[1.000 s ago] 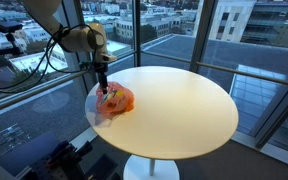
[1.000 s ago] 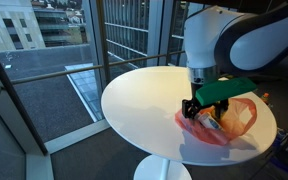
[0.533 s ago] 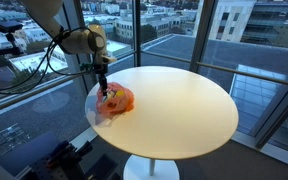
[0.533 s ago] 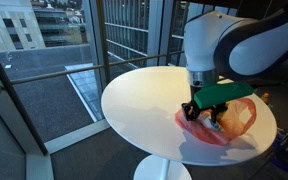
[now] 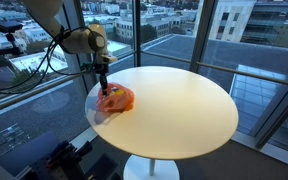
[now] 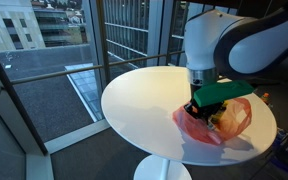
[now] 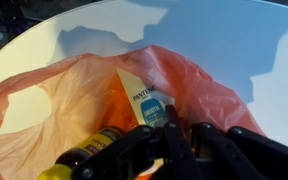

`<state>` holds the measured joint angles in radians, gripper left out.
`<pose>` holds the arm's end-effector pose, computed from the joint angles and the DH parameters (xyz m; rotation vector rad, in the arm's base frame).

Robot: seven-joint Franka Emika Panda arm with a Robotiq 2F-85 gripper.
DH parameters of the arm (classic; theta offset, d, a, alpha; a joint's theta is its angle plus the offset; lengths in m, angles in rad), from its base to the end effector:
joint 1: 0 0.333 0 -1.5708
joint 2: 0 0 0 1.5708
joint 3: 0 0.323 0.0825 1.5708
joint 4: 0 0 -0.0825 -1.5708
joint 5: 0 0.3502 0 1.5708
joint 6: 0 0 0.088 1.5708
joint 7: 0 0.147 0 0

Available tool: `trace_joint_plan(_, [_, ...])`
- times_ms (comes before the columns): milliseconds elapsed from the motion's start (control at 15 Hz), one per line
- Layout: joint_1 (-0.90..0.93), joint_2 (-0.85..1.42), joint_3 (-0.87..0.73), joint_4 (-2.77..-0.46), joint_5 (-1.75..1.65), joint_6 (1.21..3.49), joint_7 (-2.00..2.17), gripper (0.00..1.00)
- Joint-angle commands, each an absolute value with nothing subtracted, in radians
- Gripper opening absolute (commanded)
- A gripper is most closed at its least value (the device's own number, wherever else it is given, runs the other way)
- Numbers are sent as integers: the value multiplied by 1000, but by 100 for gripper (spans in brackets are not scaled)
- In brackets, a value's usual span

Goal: Put the white bottle in the plastic bag

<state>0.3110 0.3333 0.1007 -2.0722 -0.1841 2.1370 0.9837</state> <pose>0.4884 0.1979 0.2433 2.8092 -0.6480 -0.1934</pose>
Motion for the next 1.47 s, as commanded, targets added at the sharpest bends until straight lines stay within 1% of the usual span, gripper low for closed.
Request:
trace_joint_plan(0, [303,315,100,-2082,-175,2145,990,0])
trace_joint_plan(333, [294,277,90,-2088,-185,2139,989,3])
trace_joint_plan(733, [269,205,86,-2090,-201,2140,971,3])
trace_joint_plan(1267, [244,171,90,-2093,-213,2146,957,3])
trace_joint_plan(1333, [243,170,90,-2095,-216,2143,955,8])
trace_joint_plan(1400, [242,169,91,-2096,-214,2144,953,29])
